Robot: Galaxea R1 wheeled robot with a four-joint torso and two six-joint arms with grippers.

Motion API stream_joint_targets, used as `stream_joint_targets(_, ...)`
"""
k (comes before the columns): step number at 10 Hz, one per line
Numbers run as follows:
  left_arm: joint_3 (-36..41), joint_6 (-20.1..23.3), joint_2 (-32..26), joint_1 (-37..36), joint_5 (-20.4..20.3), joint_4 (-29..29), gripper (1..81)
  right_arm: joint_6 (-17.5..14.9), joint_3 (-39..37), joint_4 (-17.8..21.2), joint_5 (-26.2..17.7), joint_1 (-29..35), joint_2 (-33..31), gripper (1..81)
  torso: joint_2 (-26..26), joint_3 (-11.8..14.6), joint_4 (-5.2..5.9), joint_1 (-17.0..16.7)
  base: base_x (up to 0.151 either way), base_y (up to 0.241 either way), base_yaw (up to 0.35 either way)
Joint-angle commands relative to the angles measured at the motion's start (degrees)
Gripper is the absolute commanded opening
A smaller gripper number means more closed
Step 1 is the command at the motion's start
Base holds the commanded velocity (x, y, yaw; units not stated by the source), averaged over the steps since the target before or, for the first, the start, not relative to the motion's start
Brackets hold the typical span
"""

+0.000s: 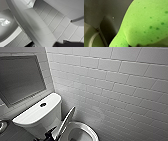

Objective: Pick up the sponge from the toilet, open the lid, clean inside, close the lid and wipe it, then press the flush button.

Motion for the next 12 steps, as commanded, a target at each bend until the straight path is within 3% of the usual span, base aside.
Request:
stream_joint_targets(1, -0.49, -2.89, -4.58, -6.74, 0.69, 2.77, 81.1, -0.04, 1.05, -0.02, -2.36, 1.27, 0.51, 1.0, 0.00, 0.00, 0.00, 0.00, 0.000, 0.000, 0.000)
stream_joint_targets(7, -7.00, -3.50, -4.93, -12.28, 1.48, 2.85, 81.1, -0.04, 0.87, -0.02, -2.45, 0.83, 0.78, 1.0, 0.00, 0.00, 0.00, 0.00, 0.000, 0.000, 0.000)
stream_joint_targets(12, -10.07, -3.15, -8.71, -7.11, 0.60, 4.70, 81.1, -0.04, 1.13, -0.02, -2.45, 0.56, 0.95, 1.0, 0.00, 0.00, 0.00, 0.00, 0.000, 0.000, 0.000)
